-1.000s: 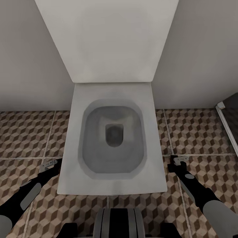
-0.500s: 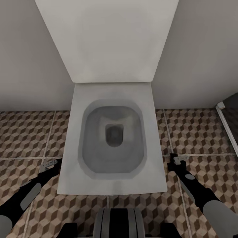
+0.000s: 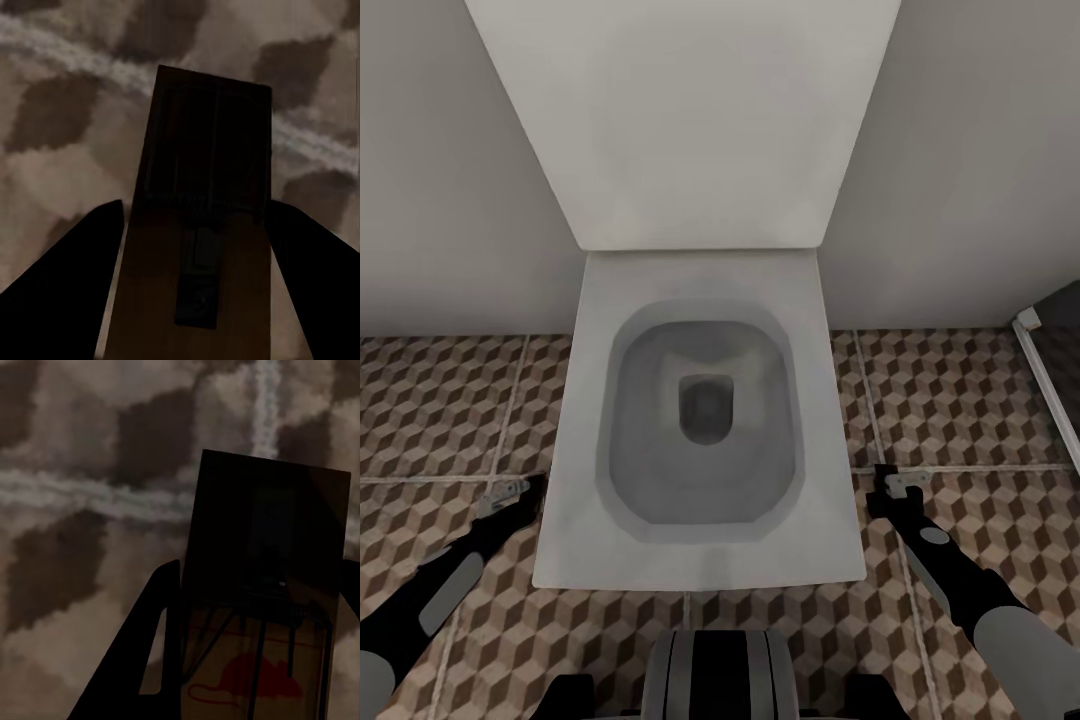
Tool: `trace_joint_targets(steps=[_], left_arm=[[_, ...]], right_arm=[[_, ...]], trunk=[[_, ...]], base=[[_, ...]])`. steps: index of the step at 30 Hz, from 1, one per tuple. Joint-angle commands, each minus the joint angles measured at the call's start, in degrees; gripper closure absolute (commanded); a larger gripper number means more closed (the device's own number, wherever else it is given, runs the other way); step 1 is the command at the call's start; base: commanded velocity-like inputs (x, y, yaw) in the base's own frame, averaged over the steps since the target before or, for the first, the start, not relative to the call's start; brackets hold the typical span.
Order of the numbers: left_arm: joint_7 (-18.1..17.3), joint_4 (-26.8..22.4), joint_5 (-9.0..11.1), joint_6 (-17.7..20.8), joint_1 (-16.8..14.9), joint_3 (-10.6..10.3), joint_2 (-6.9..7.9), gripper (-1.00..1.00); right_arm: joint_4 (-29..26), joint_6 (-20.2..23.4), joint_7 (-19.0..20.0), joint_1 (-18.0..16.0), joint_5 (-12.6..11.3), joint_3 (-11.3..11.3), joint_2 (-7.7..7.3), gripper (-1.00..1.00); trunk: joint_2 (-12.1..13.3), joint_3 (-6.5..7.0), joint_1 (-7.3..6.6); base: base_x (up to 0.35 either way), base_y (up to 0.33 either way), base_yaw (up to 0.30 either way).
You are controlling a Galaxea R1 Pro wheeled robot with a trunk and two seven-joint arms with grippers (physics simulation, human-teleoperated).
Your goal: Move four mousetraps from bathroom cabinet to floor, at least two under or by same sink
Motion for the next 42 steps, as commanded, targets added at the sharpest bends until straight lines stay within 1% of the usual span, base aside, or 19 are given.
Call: trace_joint_targets(steps=[1,2,5,9,20,24,42], left_arm=[[-0.1,-0.1,0.6,-1.2,0.0,-0.1,0.11,1.0],[-0.1,-0.1,0.5,-2.5,0.0,-0.1,0.12,1.0],[-0.1,-0.1,0.5,-4.4,0.0,-0.1,0.16,1.0],[-0.1,0.0,0.5,-5.2,0.0,-0.1,0.36,1.0],[0.2,0.0,0.5,-5.4,0.0,-0.1,0.12,1.0],[0.2,0.0,0.5,-5.3,0.0,-0.2,-0.02,1.0],[0.2,0.0,0.5,-5.1,0.0,-0.3,-0.13,1.0]], right_arm=[[0.0,-0.3,0.0,0.0,-0.7,0.4,-0.08,1.0],[0.1,-0.3,0.0,0.0,-0.7,0.4,-0.08,1.0],[0.1,-0.3,0.0,0.0,-0.7,0.4,-0.08,1.0],[0.1,-0.3,0.0,0.0,-0.7,0.4,-0.08,1.0],[0.1,-0.3,0.0,0.0,-0.7,0.4,-0.08,1.0],[0.1,-0.3,0.0,0.0,-0.7,0.4,-0.08,1.0],[0.1,-0.3,0.0,0.0,-0.6,0.4,0.0,1.0]], trunk=[[0.0,-0.03,-0.01],[0.0,-0.03,-0.01],[0.0,-0.03,-0.01],[0.0,-0.03,-0.01],[0.0,-0.03,-0.01],[-0.1,-0.91,0.09],[-0.1,-0.91,0.09]], base=[[0.0,0.0,0.0],[0.0,0.0,0.0],[0.0,0.0,0.0],[0.0,0.0,0.0],[0.0,0.0,0.0],[0.0,0.0,0.0],[0.0,0.0,0.0]])
